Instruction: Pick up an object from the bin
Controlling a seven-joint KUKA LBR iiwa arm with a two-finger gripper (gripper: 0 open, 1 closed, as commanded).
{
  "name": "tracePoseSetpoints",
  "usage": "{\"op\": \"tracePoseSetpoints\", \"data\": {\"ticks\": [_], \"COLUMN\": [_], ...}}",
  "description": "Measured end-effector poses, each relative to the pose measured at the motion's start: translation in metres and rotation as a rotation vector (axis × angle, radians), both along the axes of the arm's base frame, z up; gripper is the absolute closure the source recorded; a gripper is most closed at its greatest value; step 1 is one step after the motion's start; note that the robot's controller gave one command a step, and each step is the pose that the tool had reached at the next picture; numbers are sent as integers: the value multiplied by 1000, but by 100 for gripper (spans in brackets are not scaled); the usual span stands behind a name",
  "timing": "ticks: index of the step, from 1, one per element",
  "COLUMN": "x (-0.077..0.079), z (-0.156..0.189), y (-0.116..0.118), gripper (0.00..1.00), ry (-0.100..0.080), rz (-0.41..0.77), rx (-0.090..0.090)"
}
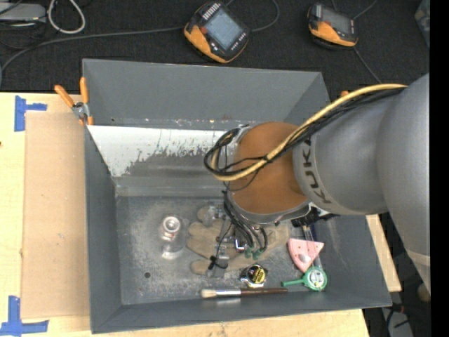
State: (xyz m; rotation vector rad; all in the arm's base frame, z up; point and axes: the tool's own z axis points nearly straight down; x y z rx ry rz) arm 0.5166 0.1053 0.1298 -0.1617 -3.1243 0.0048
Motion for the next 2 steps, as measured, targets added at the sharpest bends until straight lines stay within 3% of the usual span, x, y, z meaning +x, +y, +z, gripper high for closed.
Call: {"op": "tracePoseSetpoints", "data": {"ticks": [1,2], "x": [-43,-43], "z": [-59,-59], "y": [-51,-51], "gripper": [100,100], "ry": [-12,-12], "rz": [-74,-78], "rx": [2,3]}}
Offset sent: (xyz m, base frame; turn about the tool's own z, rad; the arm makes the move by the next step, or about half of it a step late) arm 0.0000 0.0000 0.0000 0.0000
